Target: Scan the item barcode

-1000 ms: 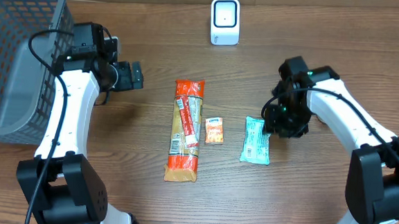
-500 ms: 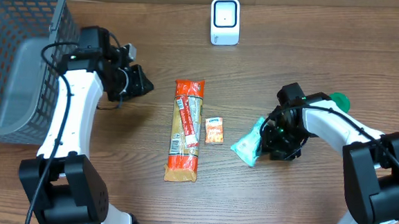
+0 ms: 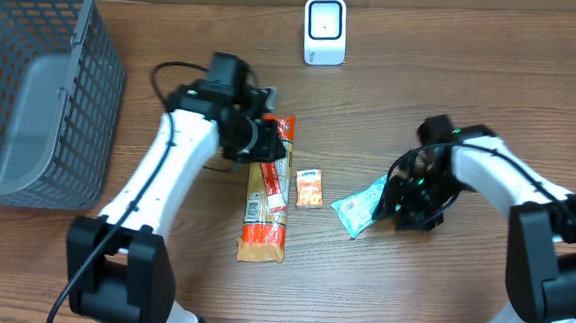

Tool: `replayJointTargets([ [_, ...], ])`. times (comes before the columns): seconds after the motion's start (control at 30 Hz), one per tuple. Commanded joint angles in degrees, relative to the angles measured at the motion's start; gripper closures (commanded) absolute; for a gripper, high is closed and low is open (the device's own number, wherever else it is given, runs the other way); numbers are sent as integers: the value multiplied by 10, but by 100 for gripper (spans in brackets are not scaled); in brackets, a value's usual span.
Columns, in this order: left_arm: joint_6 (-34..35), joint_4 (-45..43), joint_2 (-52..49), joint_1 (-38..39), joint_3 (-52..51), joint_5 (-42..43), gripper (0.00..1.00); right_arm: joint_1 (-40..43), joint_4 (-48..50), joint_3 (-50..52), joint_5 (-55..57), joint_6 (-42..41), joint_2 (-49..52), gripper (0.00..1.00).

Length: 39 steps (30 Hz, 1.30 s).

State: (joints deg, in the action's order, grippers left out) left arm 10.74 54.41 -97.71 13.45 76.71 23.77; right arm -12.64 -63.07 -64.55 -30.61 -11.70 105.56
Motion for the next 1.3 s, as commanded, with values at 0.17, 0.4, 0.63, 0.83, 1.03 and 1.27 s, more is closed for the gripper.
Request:
replayJointTargets([
  [0.17,123,-59,-37,140,-1,-50,96,52,37,-30,47,30,-27,41],
  [0.4,165,-106,-125,203,-1,-62,96,56,60,-30,92,31,-27,30],
  [0.63,167,-110,-183,212,-1,-62,96,56,68,-24,91,32,-27,31],
  [0.83,168,-112,-199,212,-1,-62,95,56,94,11,63,33,-27,31],
  [1.03,167,-117,-199,212,-1,-63,93,56,144,52,21,47,-27,32],
  [1.27,167,-116,-199,209,3,-61,96,56,182,76,14,47,-27,32],
])
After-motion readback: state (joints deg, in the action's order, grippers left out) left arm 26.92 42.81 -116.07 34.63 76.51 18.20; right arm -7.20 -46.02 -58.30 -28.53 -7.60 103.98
